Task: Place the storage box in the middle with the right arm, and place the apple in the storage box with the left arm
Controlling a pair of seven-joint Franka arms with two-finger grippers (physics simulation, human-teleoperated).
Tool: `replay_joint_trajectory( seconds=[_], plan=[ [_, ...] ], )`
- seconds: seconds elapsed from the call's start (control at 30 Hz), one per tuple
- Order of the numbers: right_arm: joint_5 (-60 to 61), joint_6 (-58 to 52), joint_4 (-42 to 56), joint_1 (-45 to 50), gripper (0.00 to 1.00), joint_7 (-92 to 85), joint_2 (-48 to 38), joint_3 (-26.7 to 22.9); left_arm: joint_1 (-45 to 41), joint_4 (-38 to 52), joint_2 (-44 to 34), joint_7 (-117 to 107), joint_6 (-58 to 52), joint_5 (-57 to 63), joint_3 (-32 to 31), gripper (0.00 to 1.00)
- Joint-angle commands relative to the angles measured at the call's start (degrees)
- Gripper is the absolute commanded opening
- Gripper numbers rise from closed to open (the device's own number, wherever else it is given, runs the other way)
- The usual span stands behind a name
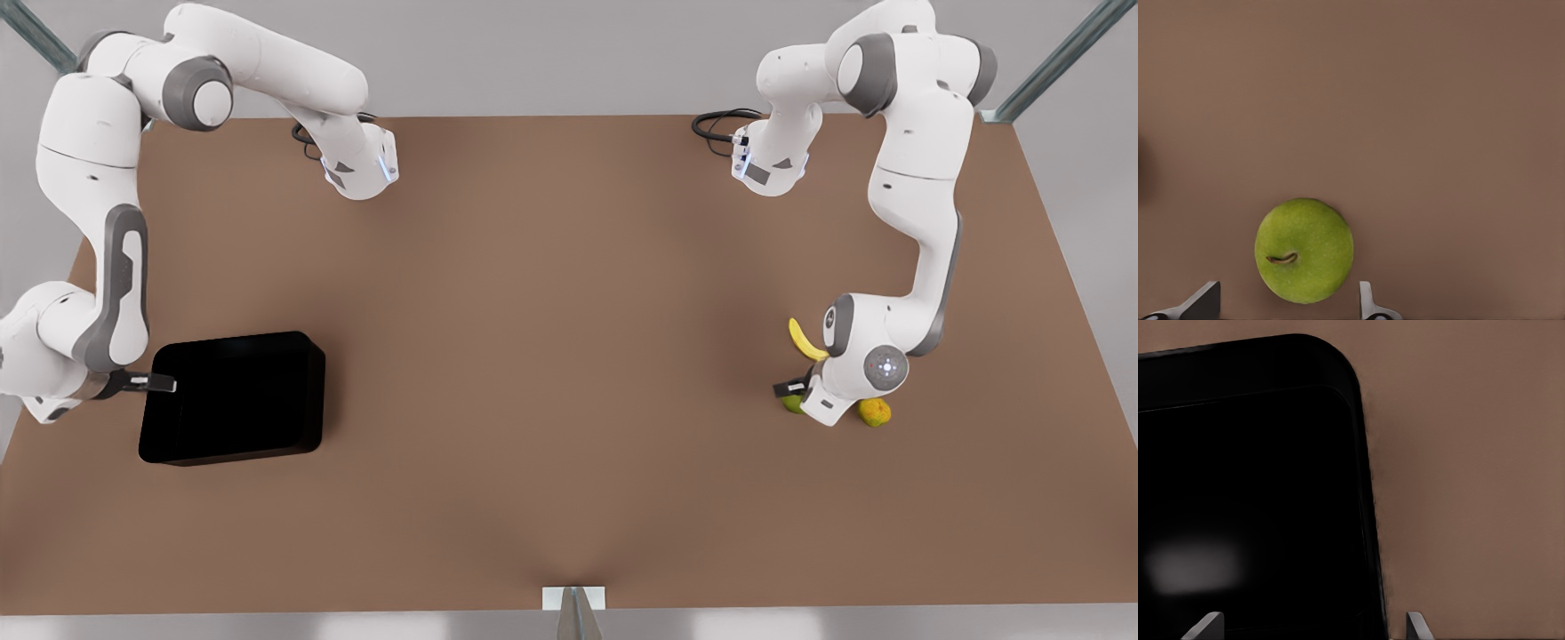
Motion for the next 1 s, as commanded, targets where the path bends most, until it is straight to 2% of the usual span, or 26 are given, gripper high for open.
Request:
replay_joint_trajectory(
  seconds=[0.0,0.2,0.23,0.27,0.3,0.33,0.73,0.97],
  plan=[
    [-0.3,0.4,-0.1,-0.2,1.0,0.0,0.3,0.0,0.2,0.0,0.0,0.1,0.0,-0.9,0.0,1.0],
    [-0.7,6.2,-1.3,-2.6,1.0,-1.3,4.2,1.0,0.2,0.4,1.4,0.2,0.2,-0.9,0.0,1.0],
    [-0.7,7.0,-1.9,-2.6,0.86,-1.3,4.5,0.9,0.1,0.9,1.6,0.1,0.2,-0.9,0.0,1.0],
    [-0.7,7.0,-2.0,-2.6,0.63,-1.3,4.6,1.0,0.1,1.5,2.1,0.1,0.1,-0.9,0.0,1.0],
    [-0.8,7.0,-2.0,-2.6,0.24,-1.4,4.8,1.0,0.1,1.8,2.5,0.1,0.2,-0.8,0.0,1.0],
    [-0.9,6.9,-2.0,-2.5,0.21,-1.5,4.7,1.0,0.1,2.1,2.6,0.1,0.2,-0.9,0.0,1.0],
    [-1.0,5.7,-1.2,-2.9,0.21,-1.3,3.9,1.8,0.2,3.0,5.0,0.6,0.3,-0.8,0.1,1.0],
    [0.2,-4.7,3.2,-3.4,0.21,-0.3,0.9,3.8,0.2,2.9,5.5,0.7,0.3,-0.5,0.1,1.0]
  ],
)
